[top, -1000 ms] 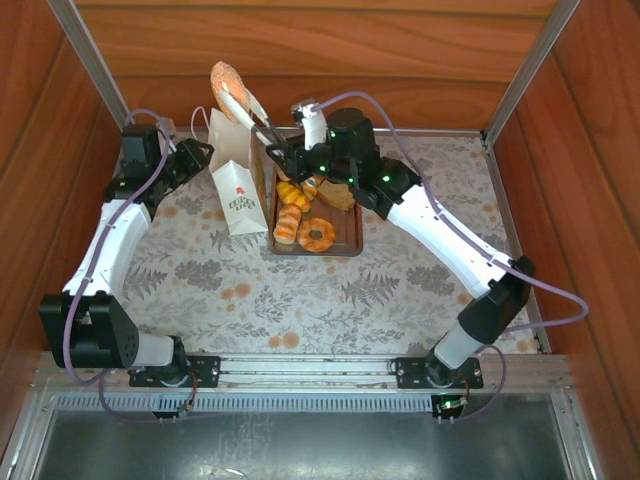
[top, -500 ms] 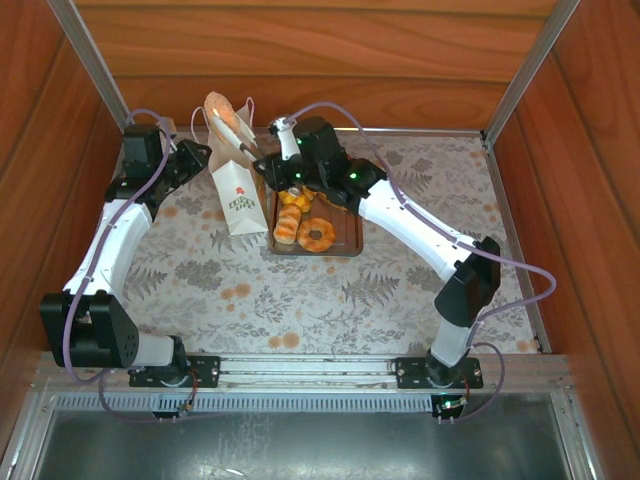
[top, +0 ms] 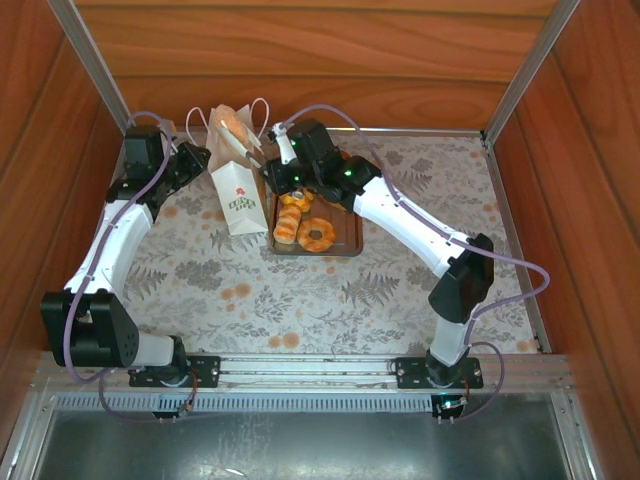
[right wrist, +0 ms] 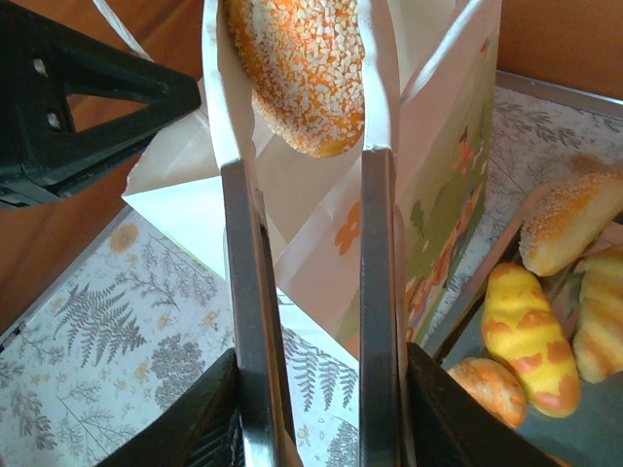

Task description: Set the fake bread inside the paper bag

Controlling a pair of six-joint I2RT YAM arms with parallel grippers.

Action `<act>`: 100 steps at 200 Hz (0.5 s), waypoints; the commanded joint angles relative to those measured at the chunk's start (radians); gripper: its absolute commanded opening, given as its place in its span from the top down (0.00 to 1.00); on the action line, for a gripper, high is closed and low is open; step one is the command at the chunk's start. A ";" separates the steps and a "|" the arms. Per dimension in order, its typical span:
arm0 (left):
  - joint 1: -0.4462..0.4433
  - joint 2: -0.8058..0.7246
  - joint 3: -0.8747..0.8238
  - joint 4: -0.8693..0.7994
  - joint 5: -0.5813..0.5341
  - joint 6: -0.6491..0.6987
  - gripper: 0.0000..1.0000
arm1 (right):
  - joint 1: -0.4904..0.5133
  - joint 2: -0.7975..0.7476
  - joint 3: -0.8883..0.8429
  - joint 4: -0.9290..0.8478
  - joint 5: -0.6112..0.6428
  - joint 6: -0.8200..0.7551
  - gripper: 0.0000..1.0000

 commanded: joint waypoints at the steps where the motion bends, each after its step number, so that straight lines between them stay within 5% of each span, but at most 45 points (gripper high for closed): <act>1: -0.009 0.006 -0.018 0.013 -0.013 0.005 0.78 | 0.011 0.006 0.041 -0.007 0.039 -0.031 0.59; 100: -0.010 0.004 -0.022 0.012 -0.014 0.005 0.79 | 0.010 0.034 0.091 -0.090 0.057 -0.051 0.55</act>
